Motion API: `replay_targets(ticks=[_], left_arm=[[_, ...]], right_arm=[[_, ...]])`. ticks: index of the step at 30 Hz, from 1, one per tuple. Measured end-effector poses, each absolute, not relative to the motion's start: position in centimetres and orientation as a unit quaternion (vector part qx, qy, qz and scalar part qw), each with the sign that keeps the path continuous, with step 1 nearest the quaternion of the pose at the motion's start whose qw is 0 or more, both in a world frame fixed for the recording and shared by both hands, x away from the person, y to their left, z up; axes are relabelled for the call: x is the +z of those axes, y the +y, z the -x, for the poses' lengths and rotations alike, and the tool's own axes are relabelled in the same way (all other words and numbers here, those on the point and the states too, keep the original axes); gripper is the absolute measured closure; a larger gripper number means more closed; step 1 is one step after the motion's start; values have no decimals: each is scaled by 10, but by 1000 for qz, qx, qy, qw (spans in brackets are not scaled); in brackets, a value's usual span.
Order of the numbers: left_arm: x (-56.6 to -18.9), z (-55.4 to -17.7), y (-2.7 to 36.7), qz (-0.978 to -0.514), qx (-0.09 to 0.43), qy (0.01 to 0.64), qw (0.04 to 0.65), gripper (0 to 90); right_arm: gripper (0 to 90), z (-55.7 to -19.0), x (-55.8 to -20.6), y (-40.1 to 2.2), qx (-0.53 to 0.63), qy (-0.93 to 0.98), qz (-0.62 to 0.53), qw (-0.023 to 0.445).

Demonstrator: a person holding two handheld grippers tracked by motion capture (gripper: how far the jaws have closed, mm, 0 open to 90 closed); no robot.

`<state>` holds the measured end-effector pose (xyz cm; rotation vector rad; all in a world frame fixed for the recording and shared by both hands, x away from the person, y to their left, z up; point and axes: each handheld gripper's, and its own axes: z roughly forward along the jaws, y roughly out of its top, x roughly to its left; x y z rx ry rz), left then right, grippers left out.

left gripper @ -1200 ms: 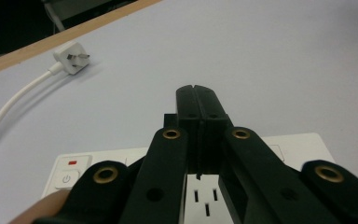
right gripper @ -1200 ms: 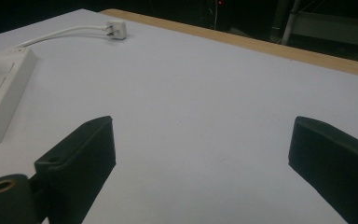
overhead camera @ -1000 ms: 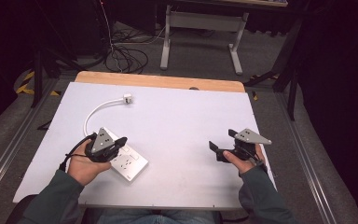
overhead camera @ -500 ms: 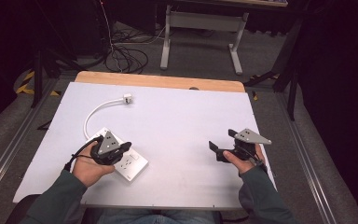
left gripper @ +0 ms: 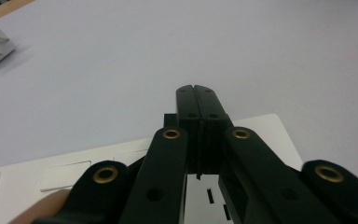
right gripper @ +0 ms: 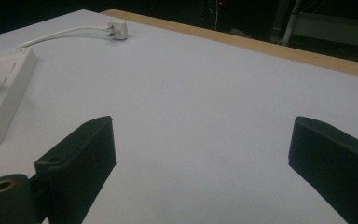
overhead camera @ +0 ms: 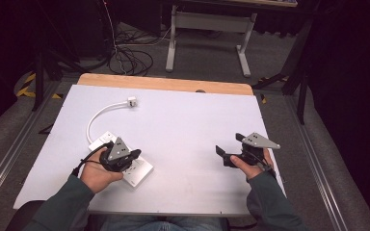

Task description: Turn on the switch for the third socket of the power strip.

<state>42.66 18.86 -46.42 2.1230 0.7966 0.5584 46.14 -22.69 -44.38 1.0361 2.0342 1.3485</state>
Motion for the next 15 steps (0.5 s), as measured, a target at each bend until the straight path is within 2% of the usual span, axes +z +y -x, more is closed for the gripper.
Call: replay_targets(ticks=[15], left_arm=[[-469, -427, 185, -850, 211, 308, 373, 900]], right_arm=[[78, -461, -444, -227, 493, 744, -378, 244]])
